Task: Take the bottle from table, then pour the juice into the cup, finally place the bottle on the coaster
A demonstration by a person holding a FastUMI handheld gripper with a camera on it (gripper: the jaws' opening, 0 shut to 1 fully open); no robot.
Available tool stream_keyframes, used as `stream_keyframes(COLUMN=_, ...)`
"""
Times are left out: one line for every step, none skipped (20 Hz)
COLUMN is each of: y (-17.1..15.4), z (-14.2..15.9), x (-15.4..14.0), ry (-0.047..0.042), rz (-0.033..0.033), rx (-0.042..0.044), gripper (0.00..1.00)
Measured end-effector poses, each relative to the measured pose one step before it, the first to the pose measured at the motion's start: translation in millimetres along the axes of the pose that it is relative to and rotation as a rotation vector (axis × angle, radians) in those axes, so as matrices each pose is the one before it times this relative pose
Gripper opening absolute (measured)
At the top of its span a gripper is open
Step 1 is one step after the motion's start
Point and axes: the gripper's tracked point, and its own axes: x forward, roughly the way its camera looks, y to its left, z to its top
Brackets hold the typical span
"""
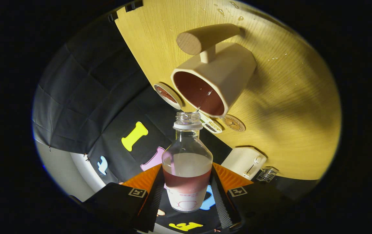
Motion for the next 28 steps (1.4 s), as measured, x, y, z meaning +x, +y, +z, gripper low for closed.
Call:
stream_keyframes(y=0.13, z=-0.33, x=-0.04, ry=-0.00297, rz=0.00221, rx=0.0004, gripper=0.76)
stream_keyframes(y=1.14, z=0.61, x=-0.3, ry=-0.00147, rz=0.00214, rx=0.00002, gripper=0.76)
stream_keyframes(y=0.1, z=-0.25, x=-0.01, ry=-0.00048, rz=0.00052, rx=0.00094, gripper=0.76)
stream_keyframes(y=-0.27, z=-0.19, x=0.25, ry=-0.00075, rz=0.00011, rx=0.00069, gripper=0.76)
stream_keyframes(y=0.18, z=-0.14, x=0.08, ry=-0.00043, rz=-0.00106, rx=0.00034, gripper=0.76)
stream_keyframes(y=0.29, z=-0.67, x=-0.25, ry=0.0003, rz=-0.0001, rx=0.00047, gripper=0.76)
stream_keyframes(y=0.95, z=-0.32, x=-0.44, ry=-0.00071, rz=0.00178, rx=-0.00041, gripper=0.76)
stream_keyframes(y=1.4, z=0.37, x=-0.44, ry=-0.00059, rz=0.00176, rx=-0.00124, gripper=0.76)
stream_keyframes(y=-0.07, z=-0.67, x=0.17, ry=0.00025, rz=0.00041, rx=-0.00183, gripper=0.76)
stream_keyframes(y=0.11, z=-0.41, x=-0.44, ry=0.00143, rz=-0.00007, rx=-0.00061, gripper=0.76)
stream_keyframes(y=-0.25, z=-1.07, x=-0.63, ry=0.00205, rz=-0.00026, rx=-0.00072, gripper=0.76)
stream_keyframes(y=-0.2, z=-0.17, x=-0.51, ry=0.00233, rz=-0.00052, rx=-0.00099, gripper=0.76)
stream_keyframes(y=0.07, z=-0.44, x=-0.67, ry=0.0015, rz=0.00036, rx=-0.00194, gripper=0.76)
stream_keyframes(y=0.13, z=-0.09, x=-0.41, ry=0.00029, rz=-0.00024, rx=-0.0019, gripper=0.76)
stream_keyframes(y=-0.16, z=-1.25, x=-0.31, ry=-0.00022, rz=0.00132, rx=-0.00028, gripper=0.76)
stream_keyframes(y=0.26, z=0.09, x=-0.03, ry=0.00047, rz=-0.00089, rx=0.00051, gripper=0.76)
stream_keyframes(y=0.06, z=-0.53, x=-0.05, ry=0.00179, rz=-0.00109, rx=-0.00013, gripper=0.76)
stream_keyframes(y=0.2, z=-1.04, x=-0.36, ry=0.00178, rz=-0.00117, rx=-0.00233, gripper=0.76)
stream_keyframes(y=-0.13, z=0.59, x=-0.25, ry=0.00128, rz=-0.00218, rx=-0.00621, gripper=0.76)
stream_keyframes(y=-1.16, z=-0.89, x=0.9, ry=0.00266, rz=-0.00468, rx=-0.0162, gripper=0.76)
stream_keyframes(y=-2.28, z=0.41, x=0.31, ry=0.00243, rz=-0.00769, rx=-0.02691, gripper=0.76)
stream_keyframes(y=-3.26, z=0.65, x=0.63, ry=0.00338, rz=-0.01258, rx=-0.03008, gripper=0.76)
stream_keyframes(y=-2.28, z=1.22, x=0.18, ry=0.00381, rz=-0.00987, rx=-0.03295, gripper=0.76)
stream_keyframes(y=-1.63, z=-0.47, x=0.07, ry=0.00561, rz=-0.00665, rx=-0.03934, gripper=0.76)
stream_keyframes(y=-0.05, z=0.22, x=0.25, ry=0.00659, rz=-0.00307, rx=-0.0461, gripper=0.76)
stream_keyframes(y=-0.05, z=-0.26, x=0.04, ry=0.00573, rz=-0.00035, rx=-0.05082, gripper=0.76)
stream_keyframes(y=0.65, z=-0.67, x=0.35, ry=0.00797, rz=0.00126, rx=-0.0475, gripper=0.76)
stream_keyframes(y=1.54, z=-2.52, x=-0.88, ry=0.01023, rz=0.00242, rx=-0.04252, gripper=0.76)
